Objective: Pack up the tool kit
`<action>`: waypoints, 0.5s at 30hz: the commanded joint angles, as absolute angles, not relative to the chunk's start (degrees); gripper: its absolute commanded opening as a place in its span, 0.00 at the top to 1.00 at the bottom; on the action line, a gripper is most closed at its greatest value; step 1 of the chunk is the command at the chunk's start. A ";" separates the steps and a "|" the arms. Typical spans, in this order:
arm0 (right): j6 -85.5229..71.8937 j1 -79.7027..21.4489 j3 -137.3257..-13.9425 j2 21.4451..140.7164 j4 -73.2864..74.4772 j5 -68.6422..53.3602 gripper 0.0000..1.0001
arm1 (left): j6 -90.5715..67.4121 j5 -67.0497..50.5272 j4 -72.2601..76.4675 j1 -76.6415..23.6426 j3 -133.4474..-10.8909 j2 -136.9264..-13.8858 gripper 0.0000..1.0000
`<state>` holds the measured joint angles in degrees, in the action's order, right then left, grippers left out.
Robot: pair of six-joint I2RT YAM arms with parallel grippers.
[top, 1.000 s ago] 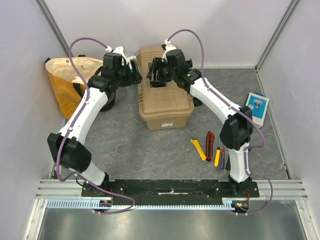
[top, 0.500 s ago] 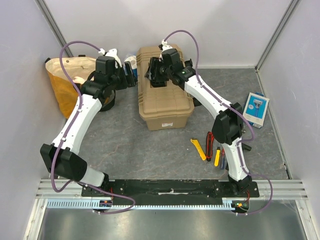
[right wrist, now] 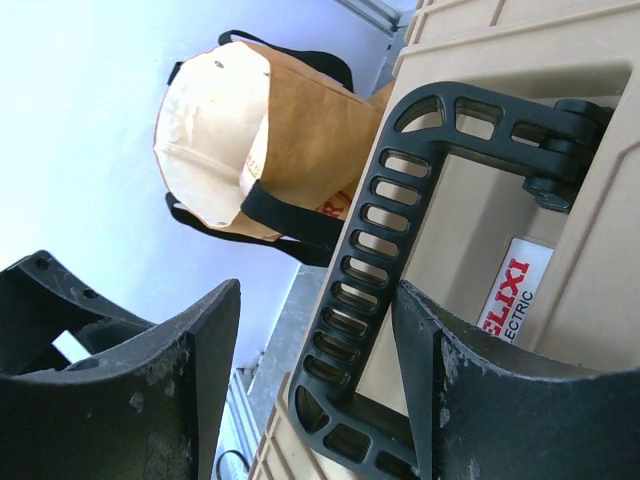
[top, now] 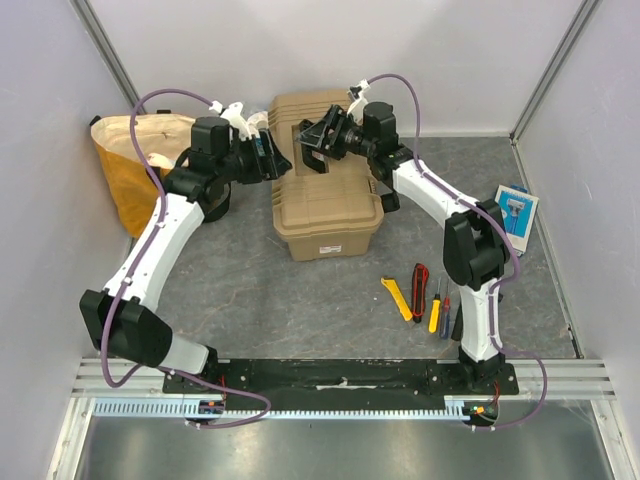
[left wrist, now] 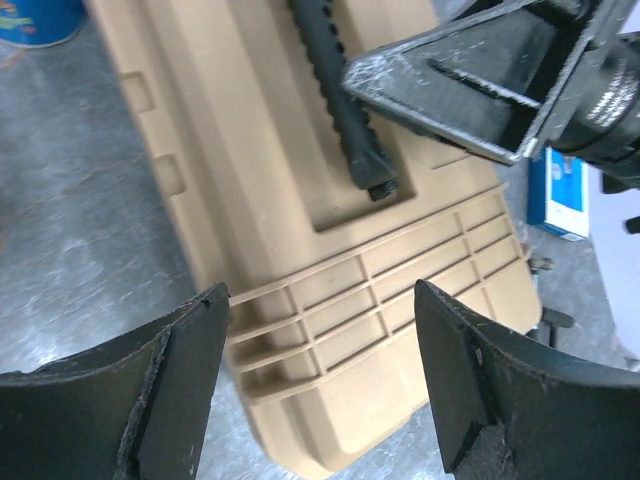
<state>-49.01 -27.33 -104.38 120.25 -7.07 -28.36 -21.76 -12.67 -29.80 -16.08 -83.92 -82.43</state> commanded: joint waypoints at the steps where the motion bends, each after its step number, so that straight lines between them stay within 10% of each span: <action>1: -56.60 -29.62 -102.40 118.66 -19.51 -39.11 0.32 | -25.66 -20.20 -20.14 -16.00 -83.06 -84.10 0.20; 15: -63.55 -26.37 -96.33 116.90 -27.69 -38.94 0.32 | -29.97 -22.68 -11.70 -19.25 -91.23 -100.45 0.19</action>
